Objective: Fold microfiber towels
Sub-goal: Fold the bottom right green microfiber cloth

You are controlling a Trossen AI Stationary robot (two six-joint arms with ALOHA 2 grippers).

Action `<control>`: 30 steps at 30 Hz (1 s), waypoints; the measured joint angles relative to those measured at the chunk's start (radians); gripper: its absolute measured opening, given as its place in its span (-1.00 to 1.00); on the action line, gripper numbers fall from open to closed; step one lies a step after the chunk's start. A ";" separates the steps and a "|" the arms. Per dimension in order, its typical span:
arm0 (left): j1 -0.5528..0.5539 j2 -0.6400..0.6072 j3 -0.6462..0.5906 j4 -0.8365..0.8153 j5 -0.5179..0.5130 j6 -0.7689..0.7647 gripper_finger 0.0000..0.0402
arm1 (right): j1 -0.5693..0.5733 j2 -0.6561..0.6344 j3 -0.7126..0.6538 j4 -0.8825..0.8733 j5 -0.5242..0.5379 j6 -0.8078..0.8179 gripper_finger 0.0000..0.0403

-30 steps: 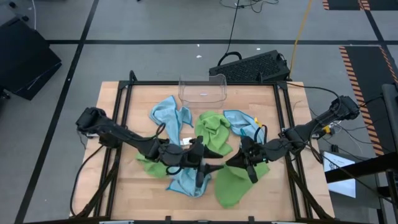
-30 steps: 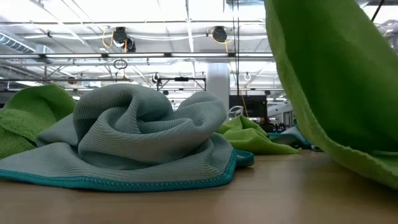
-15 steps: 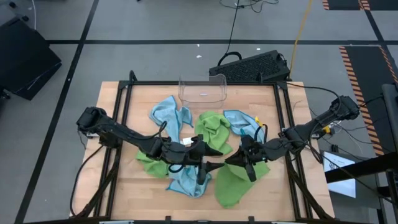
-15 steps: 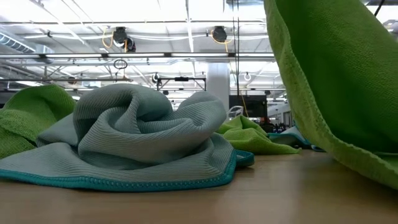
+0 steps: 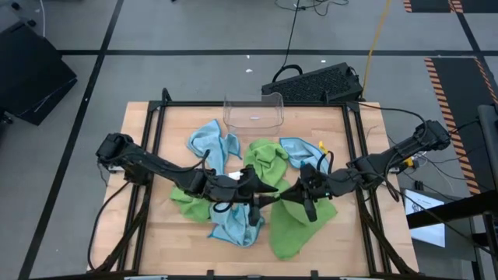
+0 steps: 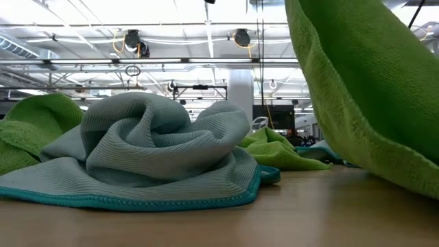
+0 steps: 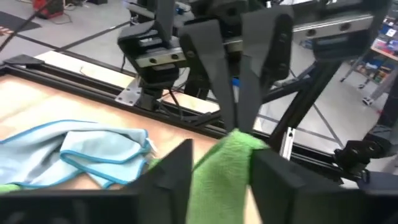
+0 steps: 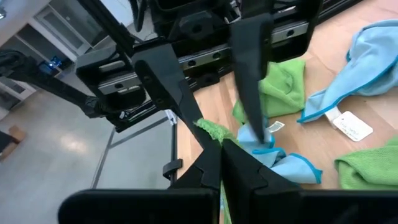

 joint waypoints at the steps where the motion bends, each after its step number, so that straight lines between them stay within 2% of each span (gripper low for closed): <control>1: 0.003 0.000 0.000 0.002 0.013 0.000 -0.52 | 0.000 0.000 0.000 0.000 -0.002 0.000 -1.00; 4: 0.016 0.000 0.000 0.000 0.081 -0.001 -0.87 | 0.000 0.000 0.000 -0.001 -0.002 0.008 -0.98; 5: 0.018 0.000 0.000 -0.004 0.095 -0.002 -0.93 | 0.001 0.000 0.000 -0.005 -0.004 0.022 -0.97; 11: 0.005 0.000 0.000 -0.075 0.113 -0.004 -0.98 | 0.062 -0.013 0.002 -0.145 -0.062 0.085 -0.69; 17: -0.017 -0.001 0.000 -0.129 0.081 -0.055 -0.98 | 0.168 -0.031 0.001 -0.403 -0.061 0.276 -0.30; 20: -0.032 -0.018 -0.001 -0.127 0.062 -0.056 -0.98 | 0.238 -0.029 -0.010 -0.477 -0.055 0.340 -0.18; 24: -0.051 -0.039 -0.001 -0.178 0.064 -0.041 -0.99 | 0.300 -0.027 -0.113 -0.428 -0.046 0.424 -0.14; 30: -0.087 -0.037 -0.001 -0.258 0.108 -0.058 -0.98 | 0.294 -0.022 -0.359 -0.206 -0.021 0.712 -0.15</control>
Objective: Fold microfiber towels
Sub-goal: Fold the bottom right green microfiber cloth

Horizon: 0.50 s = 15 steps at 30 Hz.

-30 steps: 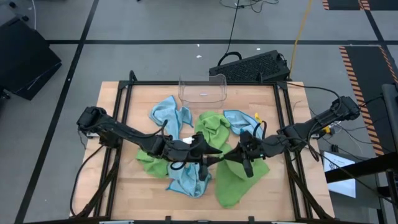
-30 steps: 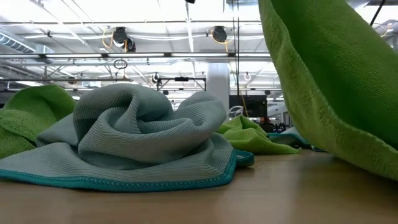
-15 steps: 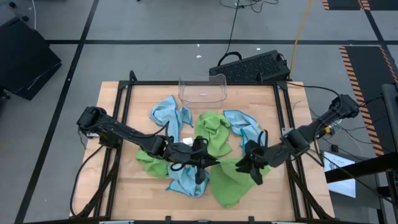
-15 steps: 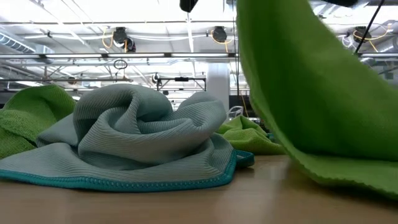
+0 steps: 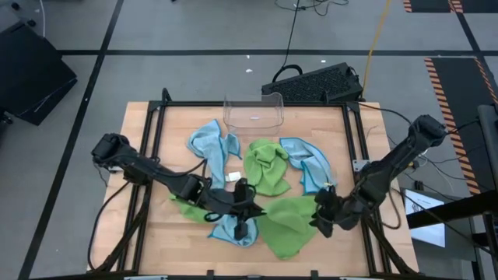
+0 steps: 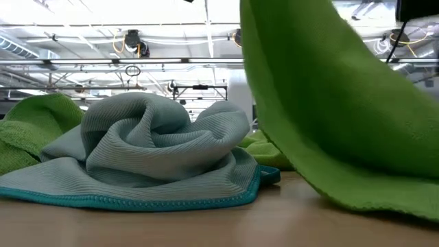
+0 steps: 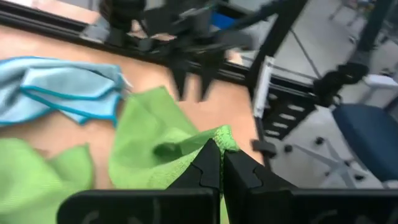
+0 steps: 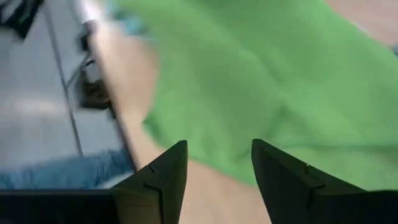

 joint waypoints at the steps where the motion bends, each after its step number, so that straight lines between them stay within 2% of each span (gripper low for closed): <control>1: -0.006 0.000 0.000 -0.008 0.008 -0.001 -0.98 | -0.006 0.006 -0.040 0.045 0.007 0.044 -0.15; 4: -0.022 0.008 0.000 -0.043 0.012 -0.002 -0.99 | -0.020 0.020 -0.145 0.194 0.055 0.091 -0.15; 7: -0.032 0.008 0.000 -0.057 0.013 -0.002 -0.98 | -0.040 0.043 -0.208 0.362 0.073 0.031 -0.15; 12: -0.044 0.008 0.000 -0.077 0.011 -0.003 -0.99 | -0.051 0.138 -0.221 0.495 0.074 -0.105 -0.15; 15: -0.052 0.008 0.000 -0.081 -0.009 -0.002 -0.98 | -0.051 0.221 -0.221 0.549 0.070 -0.070 -0.15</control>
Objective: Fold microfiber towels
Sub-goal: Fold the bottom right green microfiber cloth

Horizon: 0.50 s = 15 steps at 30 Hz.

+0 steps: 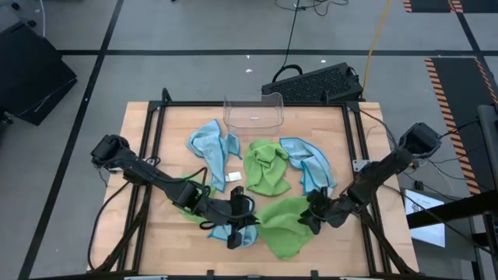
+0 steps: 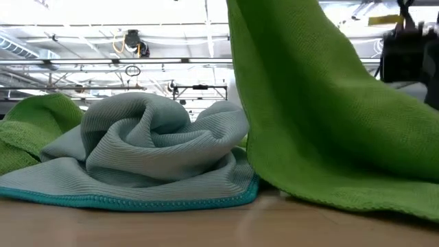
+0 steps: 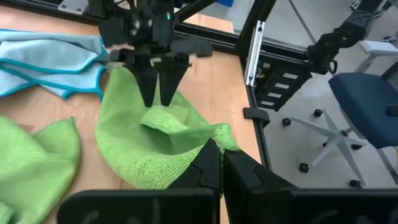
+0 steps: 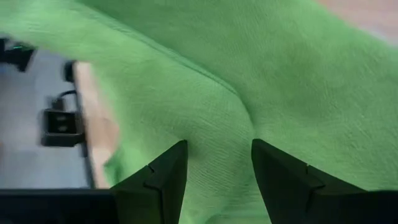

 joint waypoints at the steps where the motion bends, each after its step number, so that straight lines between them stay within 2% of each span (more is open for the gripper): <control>1: -0.001 0.000 0.000 -0.004 -0.005 0.000 -0.97 | 0.000 0.027 0.000 0.034 -0.006 0.020 -0.15; 7: -0.004 0.000 0.000 -0.025 -0.045 -0.004 -0.98 | 0.036 0.136 0.018 0.343 -0.152 -0.032 -0.15; 11: -0.005 0.000 0.000 -0.061 -0.049 -0.015 -0.97 | 0.080 0.137 0.048 0.371 -0.230 -0.043 -0.15; 15: -0.005 0.000 0.000 -0.096 -0.050 -0.019 -0.98 | 0.135 0.120 0.061 0.368 -0.231 -0.046 -0.15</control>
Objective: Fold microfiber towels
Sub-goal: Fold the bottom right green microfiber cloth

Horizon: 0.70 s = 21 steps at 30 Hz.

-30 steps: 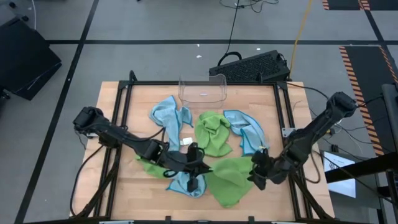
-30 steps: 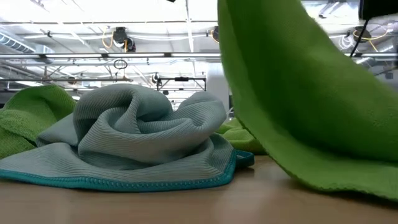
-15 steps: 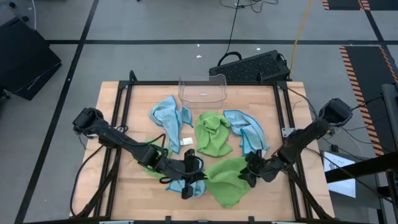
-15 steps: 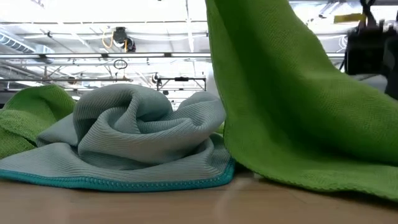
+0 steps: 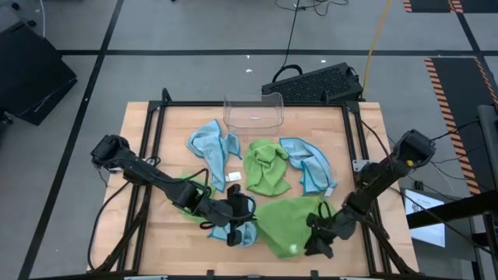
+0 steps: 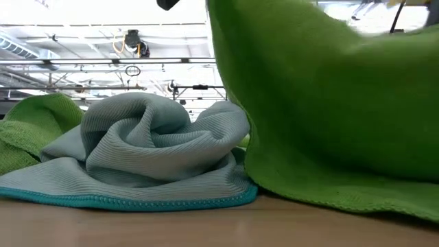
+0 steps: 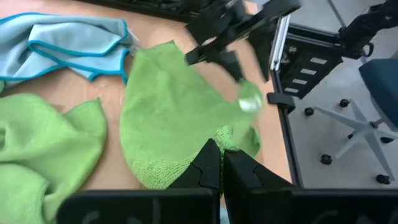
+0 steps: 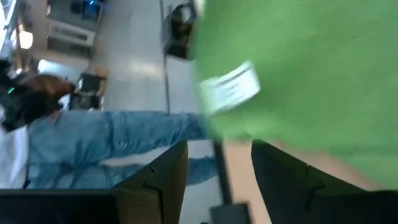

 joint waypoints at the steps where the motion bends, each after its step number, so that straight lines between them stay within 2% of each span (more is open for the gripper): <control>1: 0.000 0.000 0.000 -0.005 0.000 -0.001 -0.98 | 0.011 -0.002 0.003 -0.001 0.000 -0.002 -0.15; 4: -0.003 0.000 0.000 -0.012 0.000 0.002 -0.96 | 0.038 -0.002 0.008 -0.027 0.012 -0.025 -0.15; 7: -0.003 0.000 0.000 -0.010 0.000 0.003 -0.98 | 0.057 0.000 0.019 -0.062 0.087 -0.065 -0.15; 12: -0.003 0.000 0.000 -0.009 -0.001 0.003 -0.96 | 0.063 0.002 0.077 -0.102 0.206 -0.271 -0.15; 15: -0.002 0.000 0.000 -0.006 0.005 0.012 -0.98 | 0.062 0.015 0.153 -0.166 0.197 -0.397 -0.15; 21: 0.003 0.000 0.000 0.000 0.015 0.027 -0.96 | 0.061 0.108 0.312 -0.334 0.157 -0.514 -0.15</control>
